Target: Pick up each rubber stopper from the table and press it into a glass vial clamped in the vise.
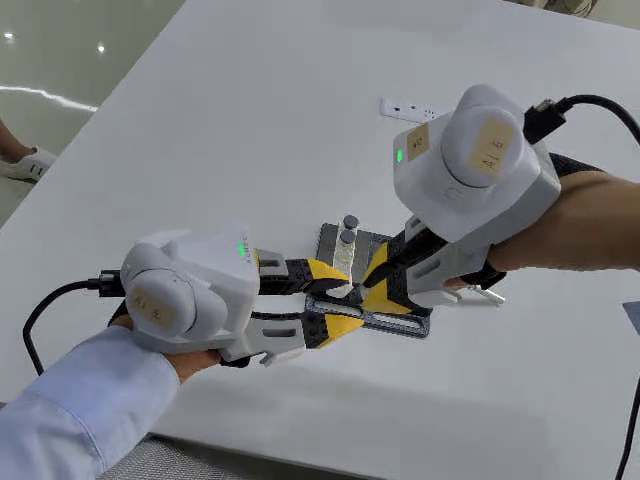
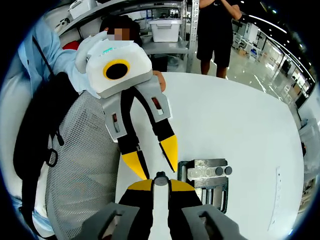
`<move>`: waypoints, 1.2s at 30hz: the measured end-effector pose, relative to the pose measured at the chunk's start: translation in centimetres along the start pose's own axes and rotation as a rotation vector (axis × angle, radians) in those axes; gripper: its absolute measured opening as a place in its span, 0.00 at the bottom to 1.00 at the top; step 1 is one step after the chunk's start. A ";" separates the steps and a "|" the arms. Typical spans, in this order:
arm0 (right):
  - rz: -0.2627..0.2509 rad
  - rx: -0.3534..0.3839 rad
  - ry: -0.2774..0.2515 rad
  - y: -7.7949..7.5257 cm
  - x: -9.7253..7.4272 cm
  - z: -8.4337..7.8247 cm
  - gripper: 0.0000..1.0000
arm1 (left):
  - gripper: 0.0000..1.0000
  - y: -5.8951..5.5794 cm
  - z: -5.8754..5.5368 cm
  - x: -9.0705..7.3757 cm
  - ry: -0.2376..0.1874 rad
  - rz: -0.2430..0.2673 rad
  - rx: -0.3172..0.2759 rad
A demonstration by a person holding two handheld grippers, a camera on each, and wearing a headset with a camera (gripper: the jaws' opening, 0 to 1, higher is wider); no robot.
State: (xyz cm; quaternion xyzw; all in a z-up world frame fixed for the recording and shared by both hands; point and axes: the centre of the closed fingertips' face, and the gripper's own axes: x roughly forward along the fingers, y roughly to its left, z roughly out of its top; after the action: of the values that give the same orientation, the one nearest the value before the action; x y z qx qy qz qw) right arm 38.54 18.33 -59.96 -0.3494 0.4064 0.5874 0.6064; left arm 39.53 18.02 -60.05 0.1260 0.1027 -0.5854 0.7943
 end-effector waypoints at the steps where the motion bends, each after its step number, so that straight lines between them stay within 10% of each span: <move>1: 0.002 -0.001 0.005 0.0 0.0 0.0 0.07 | 0.14 0.0 0.0 0.0 0.000 0.002 0.002; 21: 0.012 -0.027 0.041 0.2 0.2 0.6 0.07 | 0.03 0.0 -0.1 -0.1 -0.004 -0.003 -0.004; 36: 0.014 -0.136 -0.006 0.8 -0.3 1.0 0.07 | 0.02 -0.3 0.4 -0.5 -0.129 -0.035 -0.135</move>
State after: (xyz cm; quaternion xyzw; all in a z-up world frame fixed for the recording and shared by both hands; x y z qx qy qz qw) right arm 37.88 19.18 -59.19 -0.3852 0.3663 0.6189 0.5783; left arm 39.14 18.23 -59.56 0.0324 0.0929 -0.5977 0.7957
